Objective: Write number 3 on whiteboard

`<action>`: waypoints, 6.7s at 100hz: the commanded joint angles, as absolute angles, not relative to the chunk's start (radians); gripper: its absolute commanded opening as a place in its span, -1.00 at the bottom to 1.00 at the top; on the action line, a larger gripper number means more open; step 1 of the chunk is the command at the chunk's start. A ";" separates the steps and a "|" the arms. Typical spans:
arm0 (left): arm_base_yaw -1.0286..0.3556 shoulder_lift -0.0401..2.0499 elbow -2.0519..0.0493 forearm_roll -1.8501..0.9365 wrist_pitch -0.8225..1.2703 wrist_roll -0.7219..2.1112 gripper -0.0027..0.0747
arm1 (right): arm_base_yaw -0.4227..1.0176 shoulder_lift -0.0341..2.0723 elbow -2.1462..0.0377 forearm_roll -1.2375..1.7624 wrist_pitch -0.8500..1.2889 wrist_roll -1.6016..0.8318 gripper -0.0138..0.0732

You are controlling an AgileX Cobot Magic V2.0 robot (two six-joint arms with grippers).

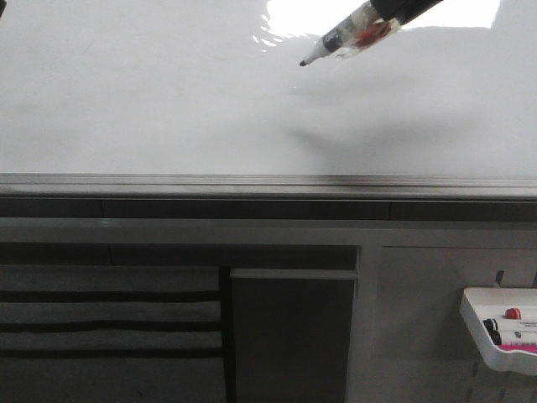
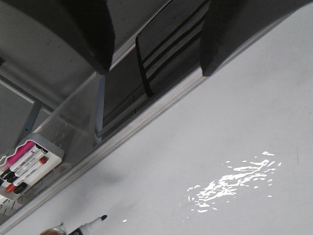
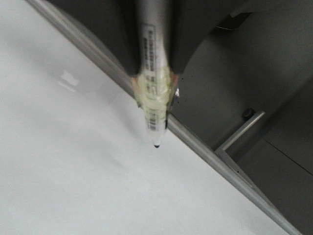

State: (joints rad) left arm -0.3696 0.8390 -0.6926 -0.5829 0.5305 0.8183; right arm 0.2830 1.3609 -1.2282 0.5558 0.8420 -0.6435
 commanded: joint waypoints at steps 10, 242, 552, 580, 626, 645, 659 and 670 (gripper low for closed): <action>-0.367 0.831 -0.719 -0.615 0.477 0.809 0.02 | 0.334 1.417 -1.338 0.532 0.787 -0.642 -0.68; -0.492 0.962 -0.795 -0.720 0.600 1.072 0.02 | 0.464 1.041 -0.978 0.586 0.701 -1.372 -0.68; -0.246 1.455 -0.886 -1.000 0.127 1.058 -0.03 | 0.154 0.882 -0.962 0.604 0.769 -0.979 0.14; -0.240 1.311 -0.886 -0.861 0.243 1.054 0.05 | 0.083 0.878 -0.962 0.425 0.842 -0.680 0.14; -0.107 0.875 -0.875 -0.223 0.669 0.444 0.02 | -0.034 0.747 -0.939 0.213 0.860 -0.248 -0.03; -0.105 0.663 -0.736 -0.230 0.526 0.384 0.02 | -0.034 0.615 -0.791 0.246 0.715 -0.248 -0.37; -0.105 0.542 -0.598 -0.240 0.372 0.307 -0.04 | -0.034 0.516 -0.687 0.263 0.638 -0.248 -0.69; -0.105 0.484 -0.515 -0.256 0.273 0.307 -0.37 | -0.034 0.448 -0.635 0.263 0.596 -0.248 -0.84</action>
State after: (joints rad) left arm -0.1068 0.5162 -0.5424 -0.2317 0.4249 0.3298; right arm -0.0274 0.4913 -0.6438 0.2469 0.7091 -0.2484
